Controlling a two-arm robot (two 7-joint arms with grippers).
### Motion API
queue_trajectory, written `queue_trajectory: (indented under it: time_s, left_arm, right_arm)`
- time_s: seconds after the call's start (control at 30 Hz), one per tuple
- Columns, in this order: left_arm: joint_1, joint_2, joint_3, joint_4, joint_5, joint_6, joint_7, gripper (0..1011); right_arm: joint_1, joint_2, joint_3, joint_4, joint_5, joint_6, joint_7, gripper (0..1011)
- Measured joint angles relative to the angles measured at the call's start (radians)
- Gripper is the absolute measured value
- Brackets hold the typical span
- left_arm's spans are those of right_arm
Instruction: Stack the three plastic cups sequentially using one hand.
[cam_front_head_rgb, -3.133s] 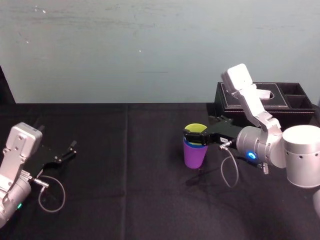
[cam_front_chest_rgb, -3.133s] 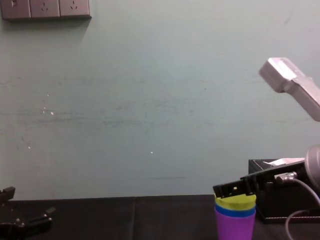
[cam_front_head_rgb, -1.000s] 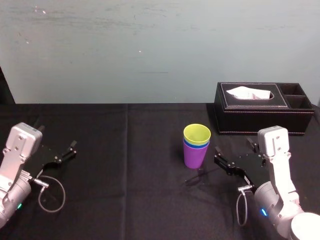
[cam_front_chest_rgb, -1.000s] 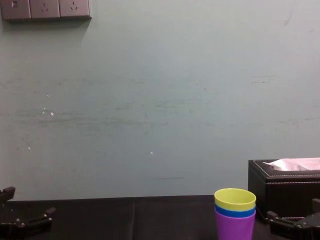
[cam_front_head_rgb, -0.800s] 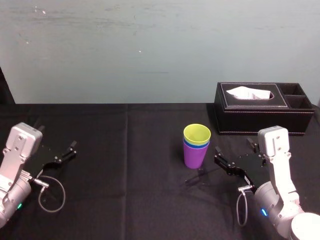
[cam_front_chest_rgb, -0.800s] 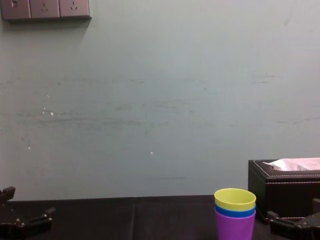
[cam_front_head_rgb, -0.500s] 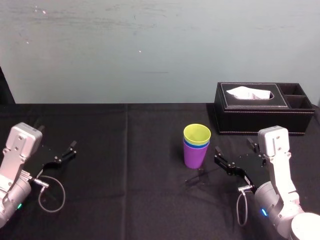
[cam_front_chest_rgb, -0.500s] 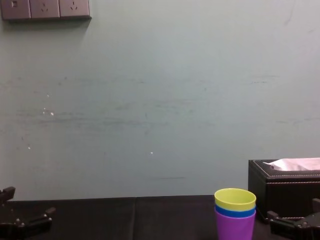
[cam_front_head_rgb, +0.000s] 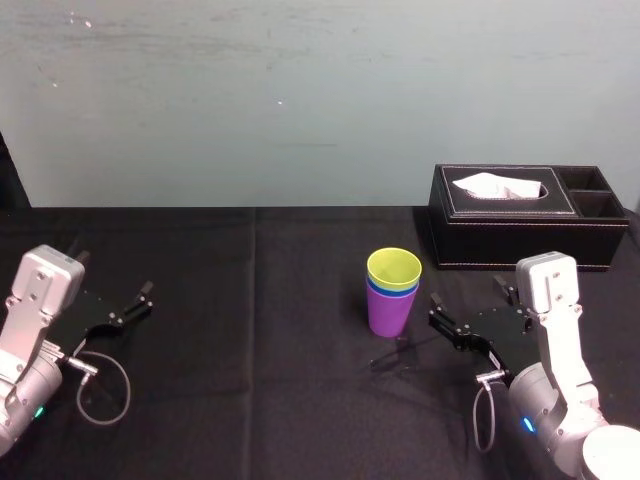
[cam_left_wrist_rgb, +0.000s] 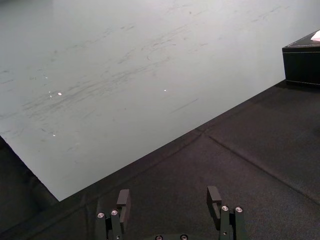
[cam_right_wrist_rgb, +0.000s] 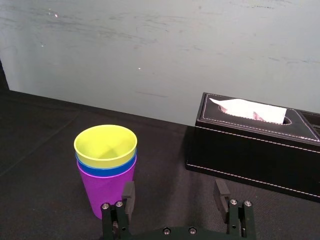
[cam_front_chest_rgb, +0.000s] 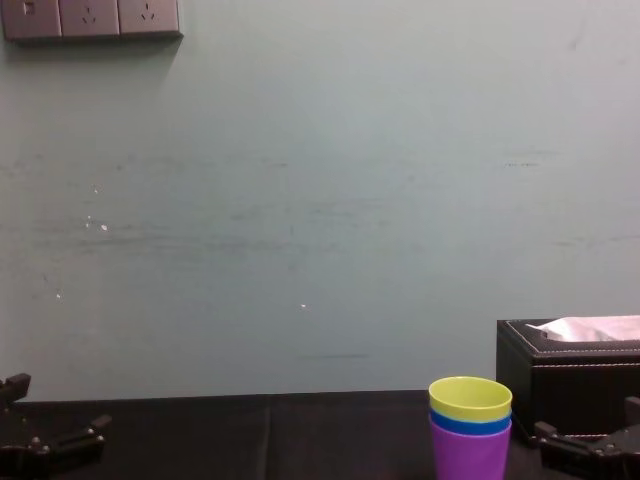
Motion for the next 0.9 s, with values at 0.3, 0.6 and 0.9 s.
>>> queue_trajectory:
  time_s: [0.3,0.6,0.9]
  left_arm:
    - [0.000,0.000,0.000,0.000,0.000,0.000,0.000,1000]
    - [0.000,0.000,0.000,0.000,0.000,0.000,0.000,1000]
    - [0.000,0.000,0.000,0.000,0.000,0.000,0.000,1000]
  right_arm:
    - [0.000,0.000,0.000,0.000,0.000,0.000,0.000,1003]
    - [0.000,0.000,0.000,0.000,0.000,0.000,0.000,1003]
    - [0.000,0.000,0.000,0.000,0.000,0.000,0.000,1003]
